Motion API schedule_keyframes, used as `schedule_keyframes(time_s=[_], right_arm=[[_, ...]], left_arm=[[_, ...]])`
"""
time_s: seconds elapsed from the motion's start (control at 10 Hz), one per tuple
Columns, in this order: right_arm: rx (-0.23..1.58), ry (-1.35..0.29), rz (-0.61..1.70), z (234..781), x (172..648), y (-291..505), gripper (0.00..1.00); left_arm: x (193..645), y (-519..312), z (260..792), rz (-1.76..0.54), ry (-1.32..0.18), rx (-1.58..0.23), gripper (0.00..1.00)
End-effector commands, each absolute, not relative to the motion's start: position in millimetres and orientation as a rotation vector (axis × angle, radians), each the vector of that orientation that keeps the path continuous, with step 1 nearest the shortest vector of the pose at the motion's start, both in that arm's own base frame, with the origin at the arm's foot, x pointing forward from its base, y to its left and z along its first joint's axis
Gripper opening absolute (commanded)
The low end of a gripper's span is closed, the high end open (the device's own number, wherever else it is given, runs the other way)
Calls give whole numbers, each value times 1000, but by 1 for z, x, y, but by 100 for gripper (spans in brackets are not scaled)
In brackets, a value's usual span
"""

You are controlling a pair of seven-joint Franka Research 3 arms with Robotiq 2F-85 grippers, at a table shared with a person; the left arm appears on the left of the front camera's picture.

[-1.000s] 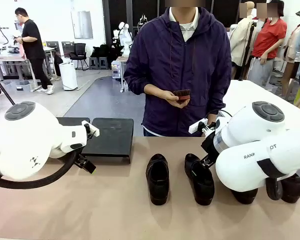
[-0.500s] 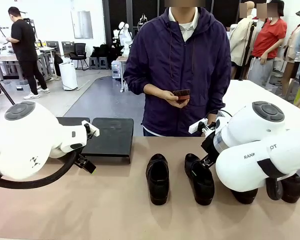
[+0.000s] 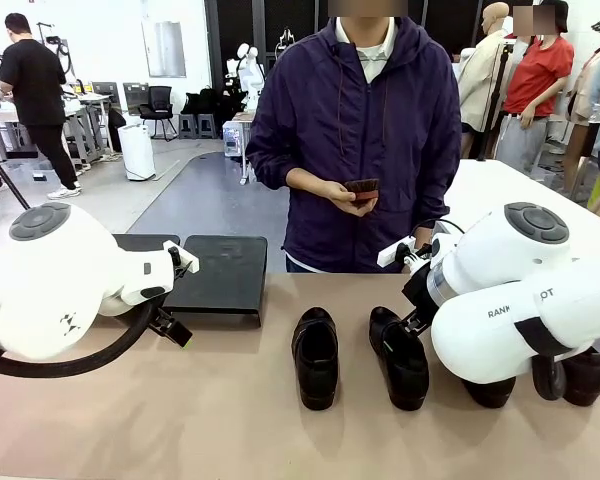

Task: Organize the shoes by placing them on the stand.
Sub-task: Pick up one Shoe and place it in the middle of the table.

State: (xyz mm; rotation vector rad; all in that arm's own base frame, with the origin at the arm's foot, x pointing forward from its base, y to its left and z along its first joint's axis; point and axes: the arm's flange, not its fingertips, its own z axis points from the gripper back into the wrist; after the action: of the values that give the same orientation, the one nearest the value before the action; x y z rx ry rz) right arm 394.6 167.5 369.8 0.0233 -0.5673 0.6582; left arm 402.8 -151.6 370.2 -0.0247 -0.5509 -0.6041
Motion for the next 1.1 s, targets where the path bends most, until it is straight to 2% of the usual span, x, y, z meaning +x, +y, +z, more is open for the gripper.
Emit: schedule_keyframes(time_s=[0.0, 0.3, 0.5, 0.6, 0.8, 1.0], right_arm=[[24, -570, 658, 371, 395, 167, 100], [23, -567, 658, 370, 395, 167, 100], [82, -525, 644, 409, 389, 152, 100], [114, -480, 545, 437, 378, 147, 100], [205, -483, 469, 503, 352, 113, 100], [279, -520, 423, 556, 322, 57, 100]], left_arm=[[403, -151, 371, -604, -552, -25, 100], [403, -152, 370, -604, -551, -25, 100], [390, -141, 406, -582, -424, -152, 100], [380, -134, 433, -506, -339, -251, 100], [343, -108, 491, -497, -394, -379, 100], [285, -68, 535, -561, -475, -450, 100]])
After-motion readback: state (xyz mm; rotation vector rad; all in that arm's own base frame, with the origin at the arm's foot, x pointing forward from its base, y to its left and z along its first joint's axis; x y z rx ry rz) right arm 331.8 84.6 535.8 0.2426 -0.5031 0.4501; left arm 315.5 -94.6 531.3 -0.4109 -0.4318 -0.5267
